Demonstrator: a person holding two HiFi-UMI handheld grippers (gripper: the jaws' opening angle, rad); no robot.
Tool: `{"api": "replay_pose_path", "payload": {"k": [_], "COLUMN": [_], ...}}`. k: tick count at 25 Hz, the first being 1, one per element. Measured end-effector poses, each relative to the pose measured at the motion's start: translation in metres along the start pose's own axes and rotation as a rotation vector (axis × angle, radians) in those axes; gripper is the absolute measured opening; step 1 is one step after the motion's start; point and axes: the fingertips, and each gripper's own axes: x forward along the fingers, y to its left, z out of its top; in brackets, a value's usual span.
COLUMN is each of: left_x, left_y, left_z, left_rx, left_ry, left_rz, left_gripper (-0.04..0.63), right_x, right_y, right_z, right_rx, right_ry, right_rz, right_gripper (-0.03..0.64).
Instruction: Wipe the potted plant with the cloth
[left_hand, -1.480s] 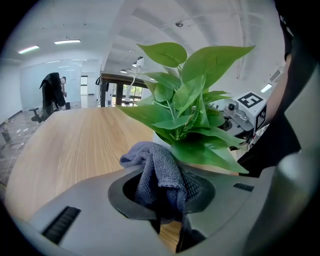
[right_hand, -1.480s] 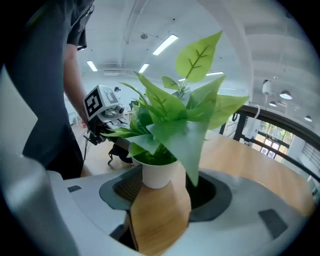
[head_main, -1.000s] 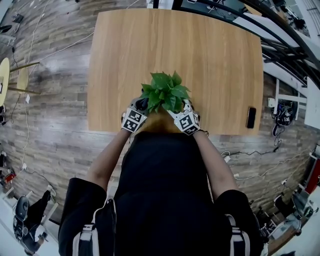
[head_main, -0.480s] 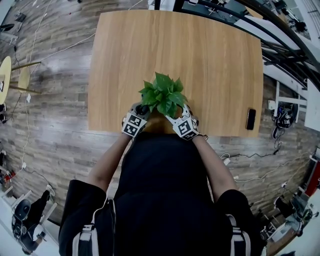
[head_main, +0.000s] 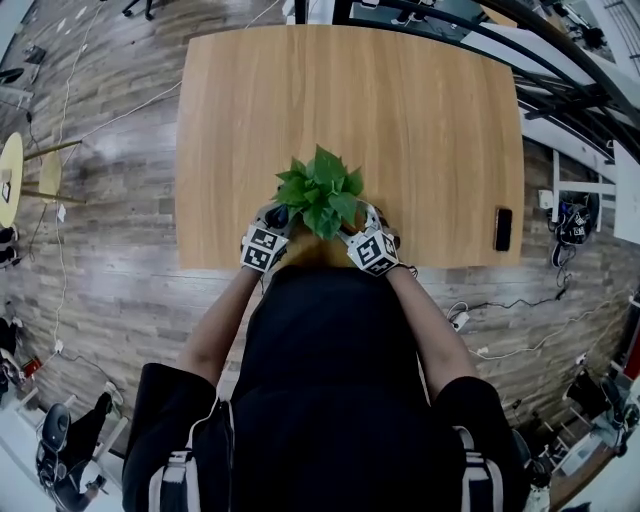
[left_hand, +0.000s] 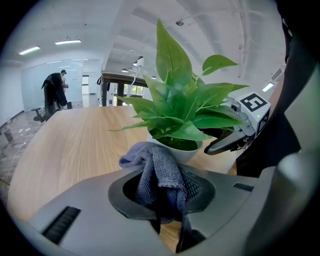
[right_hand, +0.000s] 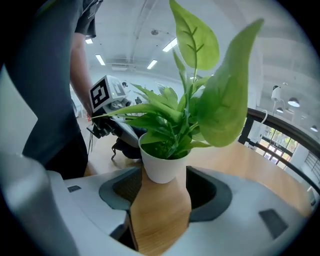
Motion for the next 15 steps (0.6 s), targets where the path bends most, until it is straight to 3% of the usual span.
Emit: {"api": "replay_pose_path", "payload": {"k": [6, 15], "left_x": [0.005, 0.000], "left_y": [-0.003, -0.020], "left_z": [0.005, 0.003], "left_rx": [0.050, 0.038], "left_ry": [0.012, -0.007], "left_rz": [-0.019, -0.033], "left_gripper": [0.115, 0.115], "right_x": [0.005, 0.007], "right_y": [-0.008, -0.007], "right_z": [0.019, 0.020], "right_rx": [-0.018, 0.020], "right_ry": [-0.022, -0.015], "right_rz": [0.024, 0.011], "right_gripper": [0.256, 0.256]}}
